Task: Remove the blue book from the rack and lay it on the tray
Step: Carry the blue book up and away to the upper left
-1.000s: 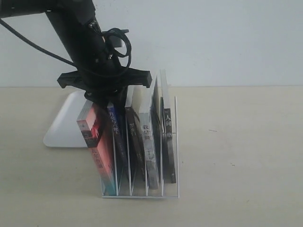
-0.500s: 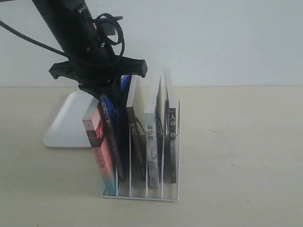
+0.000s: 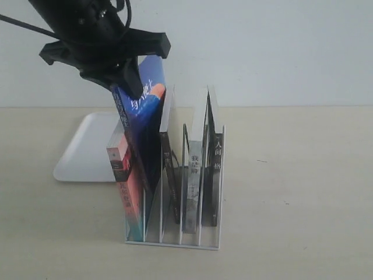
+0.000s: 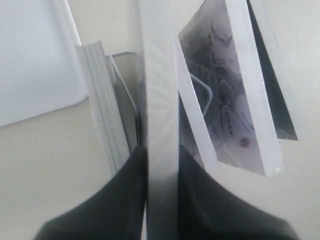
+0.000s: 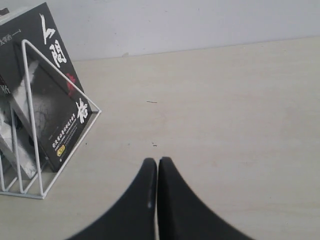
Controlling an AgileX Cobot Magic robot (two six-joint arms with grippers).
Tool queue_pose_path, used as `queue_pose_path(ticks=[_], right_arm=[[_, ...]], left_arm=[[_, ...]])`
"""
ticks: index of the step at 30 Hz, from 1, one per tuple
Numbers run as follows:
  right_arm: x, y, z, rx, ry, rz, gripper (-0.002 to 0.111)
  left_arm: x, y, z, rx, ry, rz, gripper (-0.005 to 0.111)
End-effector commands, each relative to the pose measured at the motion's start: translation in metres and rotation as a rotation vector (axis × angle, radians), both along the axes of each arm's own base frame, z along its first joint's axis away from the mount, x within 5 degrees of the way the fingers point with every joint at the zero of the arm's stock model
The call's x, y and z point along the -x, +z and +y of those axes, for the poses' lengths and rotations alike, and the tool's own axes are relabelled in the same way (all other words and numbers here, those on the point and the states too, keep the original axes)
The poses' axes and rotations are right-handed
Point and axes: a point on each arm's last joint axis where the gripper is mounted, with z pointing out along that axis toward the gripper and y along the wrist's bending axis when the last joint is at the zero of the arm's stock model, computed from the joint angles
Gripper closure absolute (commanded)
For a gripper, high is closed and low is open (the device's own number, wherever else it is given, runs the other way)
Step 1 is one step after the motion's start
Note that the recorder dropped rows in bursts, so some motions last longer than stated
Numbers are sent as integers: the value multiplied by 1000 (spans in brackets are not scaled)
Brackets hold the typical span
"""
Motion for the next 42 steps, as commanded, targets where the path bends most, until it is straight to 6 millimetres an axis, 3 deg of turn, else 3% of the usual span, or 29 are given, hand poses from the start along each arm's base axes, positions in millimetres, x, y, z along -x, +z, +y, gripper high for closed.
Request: queue_pose_path(ticks=[1,19,29,35,42], right_arm=[[0,1,-1,12,-6,-9,108],[0,1,-1,12,-6,-9,108],[0,1,-1,12,-6,-9,108],[0,1,-1,12,-6,-9,108],[0,1,-1,12,-6,-9,108]], left_arm=[[9,24,5,71,-7,-100,103],[60,101,42,198,41,-357,103],[107,157,95,224,224,-661,103],[92,135,125,114,483,-717,103],[65,91,138,222,612,-732,103]])
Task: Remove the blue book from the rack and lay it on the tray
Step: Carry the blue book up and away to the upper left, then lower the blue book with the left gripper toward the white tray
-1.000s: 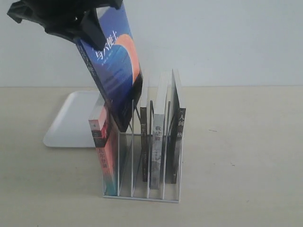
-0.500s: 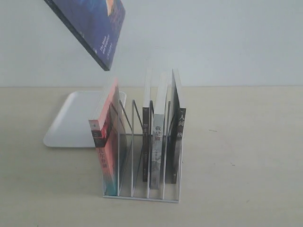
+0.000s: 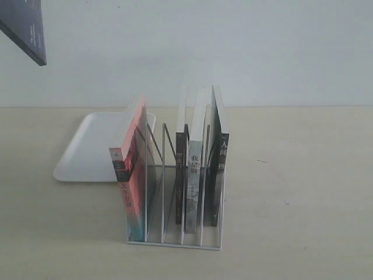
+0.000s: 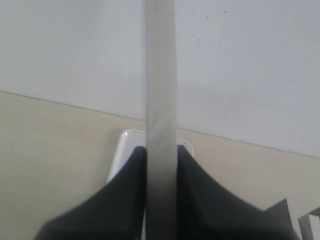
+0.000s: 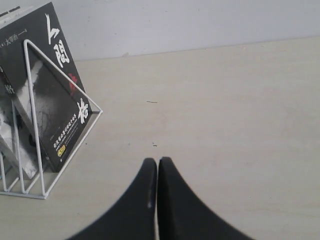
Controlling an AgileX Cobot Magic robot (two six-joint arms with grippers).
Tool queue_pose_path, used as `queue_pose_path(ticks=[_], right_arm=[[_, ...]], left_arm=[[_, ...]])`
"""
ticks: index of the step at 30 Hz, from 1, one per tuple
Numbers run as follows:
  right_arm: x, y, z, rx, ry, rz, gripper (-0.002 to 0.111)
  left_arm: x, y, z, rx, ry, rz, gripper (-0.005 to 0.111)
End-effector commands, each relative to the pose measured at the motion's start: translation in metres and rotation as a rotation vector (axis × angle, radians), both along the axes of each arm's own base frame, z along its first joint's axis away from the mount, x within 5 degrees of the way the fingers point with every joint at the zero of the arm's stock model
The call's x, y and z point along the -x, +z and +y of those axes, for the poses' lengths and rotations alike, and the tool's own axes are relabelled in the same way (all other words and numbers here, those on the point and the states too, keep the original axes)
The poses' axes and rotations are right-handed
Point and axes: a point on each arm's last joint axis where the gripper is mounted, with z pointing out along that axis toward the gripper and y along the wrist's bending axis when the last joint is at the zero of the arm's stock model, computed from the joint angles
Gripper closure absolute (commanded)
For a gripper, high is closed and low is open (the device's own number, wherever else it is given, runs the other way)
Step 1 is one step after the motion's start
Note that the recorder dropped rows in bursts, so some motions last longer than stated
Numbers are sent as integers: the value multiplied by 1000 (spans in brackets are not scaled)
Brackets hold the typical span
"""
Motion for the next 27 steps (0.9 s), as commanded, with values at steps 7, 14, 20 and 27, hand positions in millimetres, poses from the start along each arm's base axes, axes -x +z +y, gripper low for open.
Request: queue_pose_path(ticks=[7,14,20,27], right_arm=[[0,1,-1,12,-6,-9,108],[0,1,-1,12,-6,-9,108],[0,1,-1,12,-6,-9,108],[0,1,-1,12,-6,-9,108]], left_arm=[[-30,-71,21,285,102,-173,103],[-41,-122,30,595,163,-149,103],[-52,-157,31,664,253,-38,103],[-70,-188,24,780,315,72,103]])
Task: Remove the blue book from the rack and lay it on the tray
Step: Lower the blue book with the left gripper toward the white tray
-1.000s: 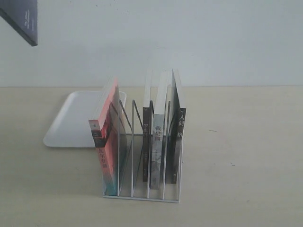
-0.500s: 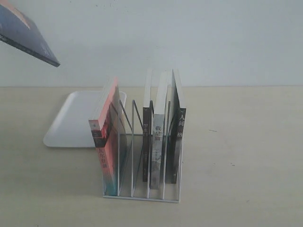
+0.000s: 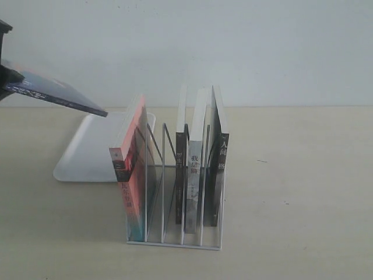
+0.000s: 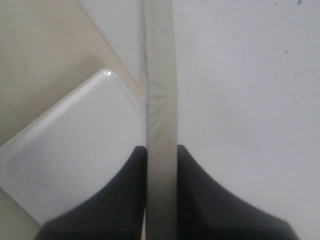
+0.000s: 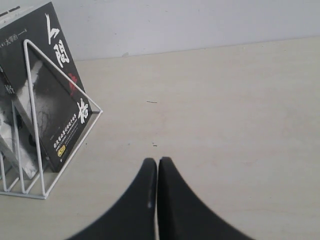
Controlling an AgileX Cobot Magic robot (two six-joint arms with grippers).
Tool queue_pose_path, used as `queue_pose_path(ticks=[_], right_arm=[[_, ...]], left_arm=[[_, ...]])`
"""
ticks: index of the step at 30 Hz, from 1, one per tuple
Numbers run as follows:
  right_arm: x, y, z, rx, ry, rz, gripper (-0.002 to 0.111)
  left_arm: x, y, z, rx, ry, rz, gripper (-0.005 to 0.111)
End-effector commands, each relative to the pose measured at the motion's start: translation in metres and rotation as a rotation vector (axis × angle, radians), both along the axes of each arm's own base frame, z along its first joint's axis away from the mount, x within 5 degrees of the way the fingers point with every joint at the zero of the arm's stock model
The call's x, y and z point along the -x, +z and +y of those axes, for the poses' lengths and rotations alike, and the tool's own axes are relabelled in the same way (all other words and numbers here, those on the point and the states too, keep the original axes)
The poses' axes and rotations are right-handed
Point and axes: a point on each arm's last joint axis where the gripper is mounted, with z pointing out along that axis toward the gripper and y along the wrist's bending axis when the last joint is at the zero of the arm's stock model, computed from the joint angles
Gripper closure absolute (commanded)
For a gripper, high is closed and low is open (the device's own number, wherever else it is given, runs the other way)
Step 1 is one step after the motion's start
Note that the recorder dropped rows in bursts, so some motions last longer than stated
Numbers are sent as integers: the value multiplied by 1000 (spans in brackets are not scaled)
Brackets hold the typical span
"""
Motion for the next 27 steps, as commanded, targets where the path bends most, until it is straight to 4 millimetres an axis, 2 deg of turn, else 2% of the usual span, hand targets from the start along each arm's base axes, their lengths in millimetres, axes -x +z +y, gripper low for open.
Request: queue_pose_path(ticks=[1,12,21,27], right_arm=[[0,1,-1,12,-6,-9,108],[0,1,-1,12,-6,-9,108],[0,1,-1,12,-6,-9,108],[0,1,-1,12,-6,-9,108]], left_arm=[[-12,-12,-4,62,2,34,103],[-46,-53,-14,155,5,139,103],[-72,-68,-25,195,-58,131,103],[-76,-72,-21,190,-24,150,103]])
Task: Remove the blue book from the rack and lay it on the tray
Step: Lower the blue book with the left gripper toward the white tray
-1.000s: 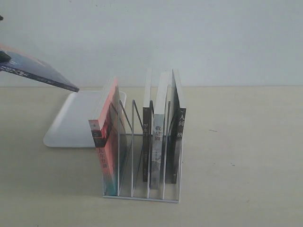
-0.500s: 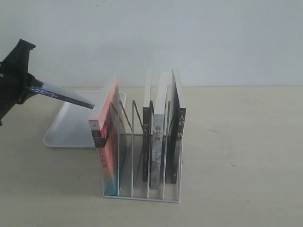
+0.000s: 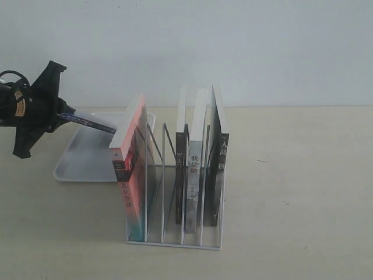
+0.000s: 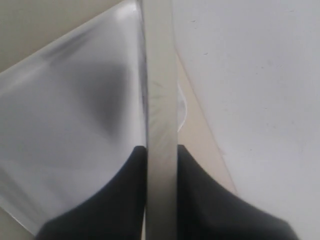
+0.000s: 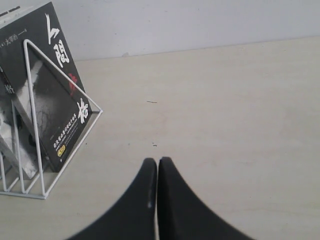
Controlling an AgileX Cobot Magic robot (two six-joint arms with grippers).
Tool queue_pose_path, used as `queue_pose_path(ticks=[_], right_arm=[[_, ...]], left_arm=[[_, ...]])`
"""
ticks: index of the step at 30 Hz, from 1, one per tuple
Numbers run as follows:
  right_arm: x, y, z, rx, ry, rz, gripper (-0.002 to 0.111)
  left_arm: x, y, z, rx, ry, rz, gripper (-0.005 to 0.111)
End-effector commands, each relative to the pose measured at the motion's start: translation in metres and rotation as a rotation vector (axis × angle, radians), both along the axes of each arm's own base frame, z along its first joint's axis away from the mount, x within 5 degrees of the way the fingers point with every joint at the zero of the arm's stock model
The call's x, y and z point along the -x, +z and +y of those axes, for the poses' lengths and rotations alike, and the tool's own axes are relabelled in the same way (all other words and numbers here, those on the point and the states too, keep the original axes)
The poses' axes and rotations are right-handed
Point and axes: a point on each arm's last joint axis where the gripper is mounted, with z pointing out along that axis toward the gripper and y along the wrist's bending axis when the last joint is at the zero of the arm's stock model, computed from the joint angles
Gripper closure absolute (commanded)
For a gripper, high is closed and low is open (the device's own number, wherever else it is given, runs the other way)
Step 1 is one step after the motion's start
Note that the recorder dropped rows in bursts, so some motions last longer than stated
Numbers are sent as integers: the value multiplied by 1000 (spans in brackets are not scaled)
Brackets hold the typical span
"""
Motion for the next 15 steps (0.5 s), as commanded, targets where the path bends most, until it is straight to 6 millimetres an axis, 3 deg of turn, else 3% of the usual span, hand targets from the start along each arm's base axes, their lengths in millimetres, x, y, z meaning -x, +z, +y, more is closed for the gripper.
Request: queue_pose_path(ticks=[1,15], right_arm=[[0,1,-1,12,-6,-9,108],[0,1,-1,12,-6,-9,108]], left_arm=[[-5,9,4,18,33,-21,103],[-13,14,10,17,55,-38,103]])
